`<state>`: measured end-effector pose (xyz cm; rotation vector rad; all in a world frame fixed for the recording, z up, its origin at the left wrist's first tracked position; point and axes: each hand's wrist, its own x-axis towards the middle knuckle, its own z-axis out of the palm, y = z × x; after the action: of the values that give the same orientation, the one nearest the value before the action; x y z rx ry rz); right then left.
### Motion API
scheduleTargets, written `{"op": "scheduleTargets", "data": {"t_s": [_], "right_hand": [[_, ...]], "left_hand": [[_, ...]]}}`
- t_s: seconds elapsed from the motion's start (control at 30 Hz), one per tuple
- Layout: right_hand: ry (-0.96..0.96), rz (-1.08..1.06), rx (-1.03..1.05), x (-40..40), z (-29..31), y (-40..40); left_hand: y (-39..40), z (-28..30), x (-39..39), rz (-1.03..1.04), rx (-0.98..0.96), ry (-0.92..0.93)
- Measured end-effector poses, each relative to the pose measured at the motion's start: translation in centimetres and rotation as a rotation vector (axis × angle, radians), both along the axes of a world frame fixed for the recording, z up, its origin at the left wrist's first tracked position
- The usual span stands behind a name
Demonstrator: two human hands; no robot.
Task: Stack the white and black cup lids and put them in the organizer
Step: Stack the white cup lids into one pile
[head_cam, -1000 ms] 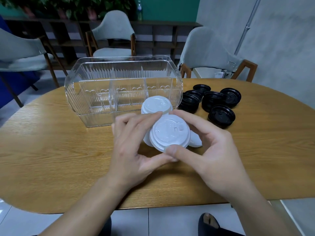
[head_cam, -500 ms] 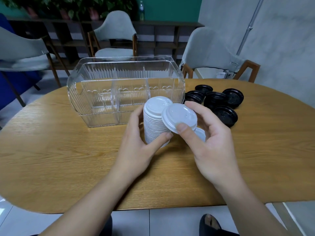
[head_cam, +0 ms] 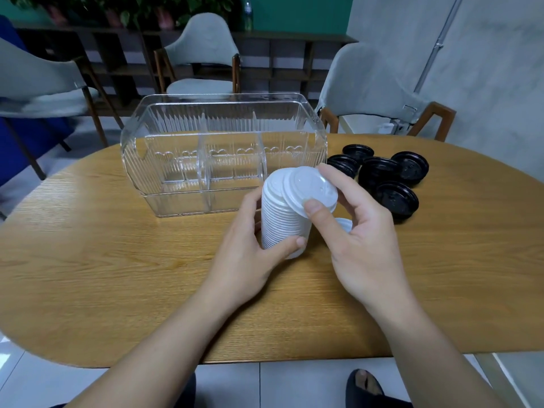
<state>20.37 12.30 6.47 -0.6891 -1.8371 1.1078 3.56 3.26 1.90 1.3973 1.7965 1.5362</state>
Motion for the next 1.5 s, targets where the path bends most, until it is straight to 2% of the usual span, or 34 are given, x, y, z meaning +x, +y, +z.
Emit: {"op": "scheduleTargets", "data": {"t_s": [0.23,0.6,0.77,1.03,1.23,1.37,1.5], "right_hand": [[-0.02,0.132,-0.022,0.9,0.5,0.1],[-0.097,0.116,0.086,1.2,0.5,0.2],[-0.112,0.039,0.119,1.1,0.8,-0.4],[-0.02,-0.06,0.016,0.2,0.3,-1.6],[0.055,-0.042,-0.07,-0.4,0.0,-2.2],[0.091,0.066,-0.141,-0.6,-0.2,-2.1],[0.002,0.11,-0.121,-0.2,-0.7,-1.2]], "left_hand": [[-0.6,0.5,0.3,-0.187,-0.029,0.039],[-0.7,0.8,0.9,-0.18,-0.021,0.012],[-0.7,0.9,1.3,-0.136,-0.01,0.022],[-0.9,0.8,2.0,0.032,-0.041,0.116],[-0.8,0.4,2.2,0.12,-0.036,0.164],[-0.6,0.3,2.0,0.163,-0.028,0.148],[-0.2,0.0,1.4,0.174,0.003,0.174]]}}
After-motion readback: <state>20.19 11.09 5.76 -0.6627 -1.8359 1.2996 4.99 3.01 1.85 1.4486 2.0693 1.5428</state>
